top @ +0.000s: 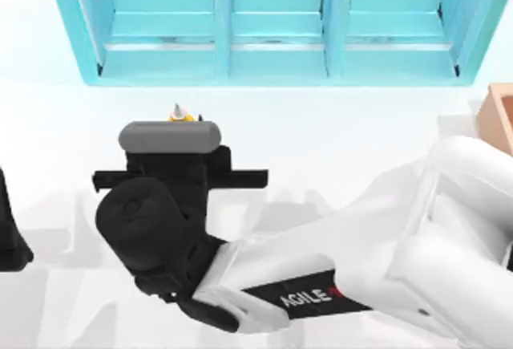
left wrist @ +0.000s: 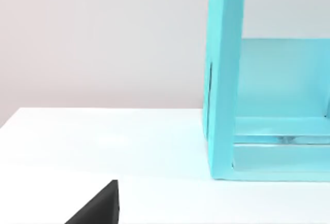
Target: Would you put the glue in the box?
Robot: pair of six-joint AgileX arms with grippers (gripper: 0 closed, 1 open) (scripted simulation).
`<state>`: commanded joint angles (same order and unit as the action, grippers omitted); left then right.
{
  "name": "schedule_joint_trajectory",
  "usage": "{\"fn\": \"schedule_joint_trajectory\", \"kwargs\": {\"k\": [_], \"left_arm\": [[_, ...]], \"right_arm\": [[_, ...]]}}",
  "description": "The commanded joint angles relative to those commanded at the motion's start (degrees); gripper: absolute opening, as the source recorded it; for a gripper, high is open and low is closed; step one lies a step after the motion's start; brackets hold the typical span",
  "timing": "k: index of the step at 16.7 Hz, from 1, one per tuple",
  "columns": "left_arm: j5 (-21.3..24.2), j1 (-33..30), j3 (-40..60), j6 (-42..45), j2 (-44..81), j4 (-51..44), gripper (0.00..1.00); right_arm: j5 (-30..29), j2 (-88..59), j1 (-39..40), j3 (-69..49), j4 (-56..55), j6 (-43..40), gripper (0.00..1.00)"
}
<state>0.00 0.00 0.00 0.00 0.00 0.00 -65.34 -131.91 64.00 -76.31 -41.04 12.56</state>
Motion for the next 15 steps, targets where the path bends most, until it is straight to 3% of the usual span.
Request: {"fn": "schedule_joint_trajectory", "kwargs": {"k": [4,7,11,15], "left_arm": [[0.00,0.00,0.00,0.00,0.00,0.00,1.00],[0.00,0.00,0.00,0.00,0.00,0.00,1.00],[0.00,0.00,0.00,0.00,0.00,0.00,1.00],[0.00,0.00,0.00,0.00,0.00,0.00,1.00]], "right_arm": [[1.02,0.62,-0.90,-0.70,0.29,-1.14,0.00],[6.01,4.12,-4.46,-2.43,2.89,-6.92,0.00],[18.04,11.34,-13.41,-5.66,9.97,-20.84,0.00],[35.51,19.23,-25.91,-8.54,21.44,-40.55,0.00]]}}
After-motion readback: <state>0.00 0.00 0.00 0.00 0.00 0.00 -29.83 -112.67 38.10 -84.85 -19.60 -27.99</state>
